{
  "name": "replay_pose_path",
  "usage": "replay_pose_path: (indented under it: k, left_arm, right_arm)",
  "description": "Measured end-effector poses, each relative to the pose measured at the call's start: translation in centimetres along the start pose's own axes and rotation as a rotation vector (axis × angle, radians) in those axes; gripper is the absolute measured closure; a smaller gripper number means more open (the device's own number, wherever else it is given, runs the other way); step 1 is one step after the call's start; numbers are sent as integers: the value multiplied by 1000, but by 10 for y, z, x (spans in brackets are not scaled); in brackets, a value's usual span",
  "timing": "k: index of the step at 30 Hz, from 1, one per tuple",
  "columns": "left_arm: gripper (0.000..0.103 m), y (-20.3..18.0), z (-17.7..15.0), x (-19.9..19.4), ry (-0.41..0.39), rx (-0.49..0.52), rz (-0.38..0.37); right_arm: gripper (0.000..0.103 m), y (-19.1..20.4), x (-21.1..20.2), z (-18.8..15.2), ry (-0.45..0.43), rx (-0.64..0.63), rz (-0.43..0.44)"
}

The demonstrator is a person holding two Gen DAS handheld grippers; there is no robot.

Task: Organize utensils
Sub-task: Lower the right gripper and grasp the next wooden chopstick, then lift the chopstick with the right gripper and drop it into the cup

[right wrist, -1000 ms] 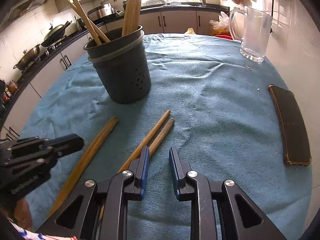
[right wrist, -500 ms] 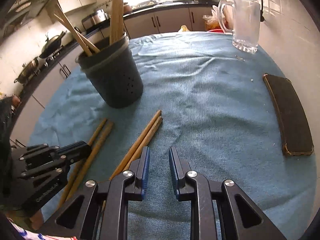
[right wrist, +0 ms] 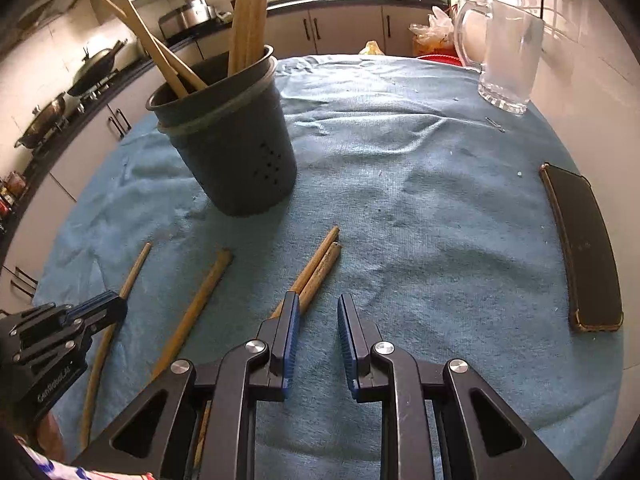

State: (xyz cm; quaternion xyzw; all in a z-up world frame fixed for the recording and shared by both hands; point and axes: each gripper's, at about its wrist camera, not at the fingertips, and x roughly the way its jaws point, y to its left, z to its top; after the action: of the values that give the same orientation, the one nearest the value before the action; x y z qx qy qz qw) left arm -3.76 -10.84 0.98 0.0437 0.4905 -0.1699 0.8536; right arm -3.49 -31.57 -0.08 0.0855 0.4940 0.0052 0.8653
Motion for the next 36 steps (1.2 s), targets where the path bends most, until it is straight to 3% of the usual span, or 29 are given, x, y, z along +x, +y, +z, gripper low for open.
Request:
replay_pose_path:
  k: [2,6,12,15,20,25,31,36]
  left_arm:
    - [96,0,0,0,-3,-7,7]
    - [96,-1,0,0,-15,-15,13]
    - [96,16,-5,-3,2,-120,-71]
    - [96,22,-8,-4,12,-167,-105]
    - [96,22,-4,-3,44,-192,-99]
    - [96,20,11,5,78,-198,-83]
    - [96,31,-8,-8,85,-251,-95]
    - [96,26,-7,-10,154,-236,-72]
  right_arm:
    - [82,7,4,7,23,-14,-26]
    - [87,7,7,12,49,9,7]
    - [87,-13,-2,-7,62,33,93]
    - [87,-16,-8,-15,52,-20,44]
    - [87,-7,0,-5,88,-90,-62]
    - [88,-2,10,8,87,-96,-50]
    - [91,2,-4,-17,90,-253,-19]
    - [79,-20,-10,-26,105,-228,-20]
